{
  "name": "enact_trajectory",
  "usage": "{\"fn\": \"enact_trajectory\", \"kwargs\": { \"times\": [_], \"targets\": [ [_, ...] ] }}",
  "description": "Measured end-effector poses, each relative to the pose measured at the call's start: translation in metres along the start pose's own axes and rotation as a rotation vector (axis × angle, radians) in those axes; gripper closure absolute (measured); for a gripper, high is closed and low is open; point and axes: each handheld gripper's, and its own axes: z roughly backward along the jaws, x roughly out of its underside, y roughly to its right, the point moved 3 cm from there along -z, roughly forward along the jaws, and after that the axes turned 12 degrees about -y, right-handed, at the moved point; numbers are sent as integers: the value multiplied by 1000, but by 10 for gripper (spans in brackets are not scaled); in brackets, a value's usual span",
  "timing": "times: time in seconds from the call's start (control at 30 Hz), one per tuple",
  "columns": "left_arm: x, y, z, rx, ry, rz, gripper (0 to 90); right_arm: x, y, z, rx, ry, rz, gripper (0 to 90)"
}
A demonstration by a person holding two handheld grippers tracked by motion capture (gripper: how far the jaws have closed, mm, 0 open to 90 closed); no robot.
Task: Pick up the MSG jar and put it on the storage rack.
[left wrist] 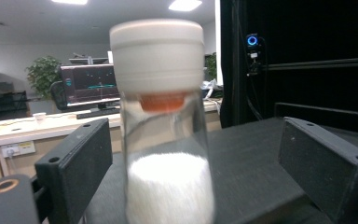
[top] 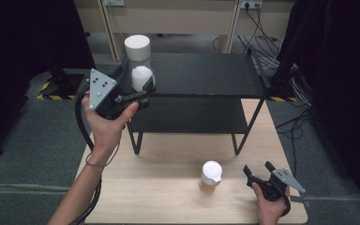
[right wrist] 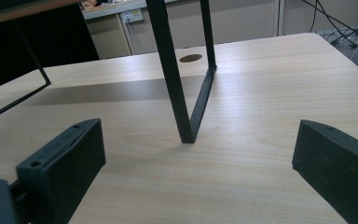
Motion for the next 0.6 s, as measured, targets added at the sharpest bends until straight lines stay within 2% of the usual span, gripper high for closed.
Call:
{"fn": "enact_trajectory", "kwargs": {
  "times": [0.17,0.37,0.5,0.6],
  "targets": [
    [15,2,7,19,5,3,94,0,0,0,0,0,0,27],
    [32,5,13,27,7,-1,94,0,0,0,-1,-1,0,27],
    [43,10,17,24,7,-25,93,0,0,0,-1,-1,1,27],
    [55,12,19,26,2,-18,93,0,0,0,-1,0,1,27]
  ]
}}
